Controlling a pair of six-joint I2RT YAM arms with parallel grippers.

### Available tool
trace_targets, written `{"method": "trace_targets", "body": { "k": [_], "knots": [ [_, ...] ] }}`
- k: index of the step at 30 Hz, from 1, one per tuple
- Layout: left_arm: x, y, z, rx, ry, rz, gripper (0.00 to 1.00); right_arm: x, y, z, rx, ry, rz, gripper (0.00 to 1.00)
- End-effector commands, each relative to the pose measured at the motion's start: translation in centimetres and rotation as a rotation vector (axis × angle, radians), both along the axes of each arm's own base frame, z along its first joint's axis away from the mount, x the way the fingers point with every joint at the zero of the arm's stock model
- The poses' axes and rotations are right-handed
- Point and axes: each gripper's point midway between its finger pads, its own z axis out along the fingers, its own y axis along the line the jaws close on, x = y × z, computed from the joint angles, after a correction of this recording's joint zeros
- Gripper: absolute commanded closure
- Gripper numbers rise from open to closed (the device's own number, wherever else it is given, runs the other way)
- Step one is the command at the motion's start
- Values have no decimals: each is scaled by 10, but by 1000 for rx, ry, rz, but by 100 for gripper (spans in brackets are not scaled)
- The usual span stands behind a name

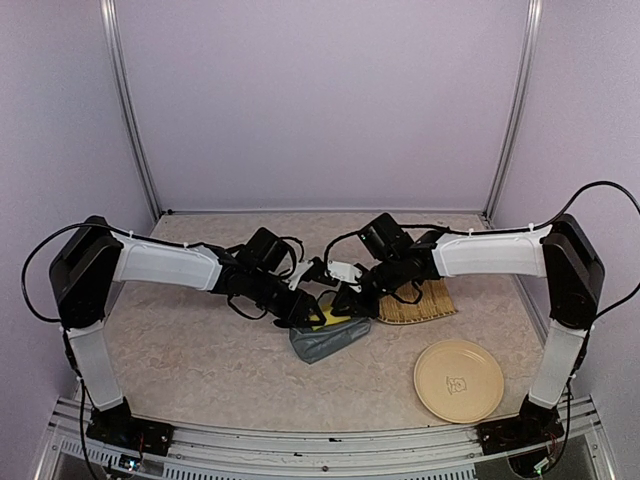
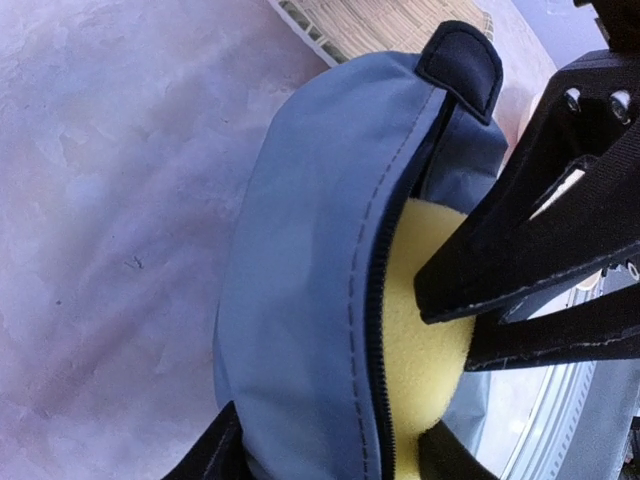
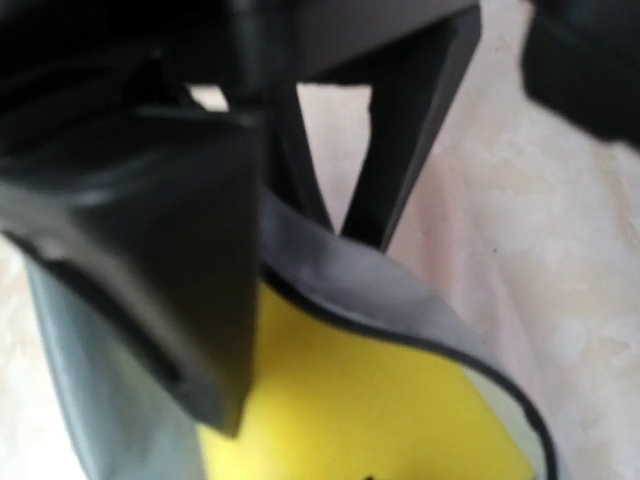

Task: Sort the hair-cutting tools
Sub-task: Adjust the sponge in the kit bag.

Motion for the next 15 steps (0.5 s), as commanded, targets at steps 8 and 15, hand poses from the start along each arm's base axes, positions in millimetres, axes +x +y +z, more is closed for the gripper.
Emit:
{"method": "trace_targets", "body": {
  "k": [8, 15],
  "knots": [
    [-5, -11, 12, -97, 71, 7, 83, -4, -28, 44, 12, -83, 0, 70],
    [-17, -28, 7, -185, 185, -1, 90, -23, -52, 25, -49, -151, 86, 69]
  ]
}}
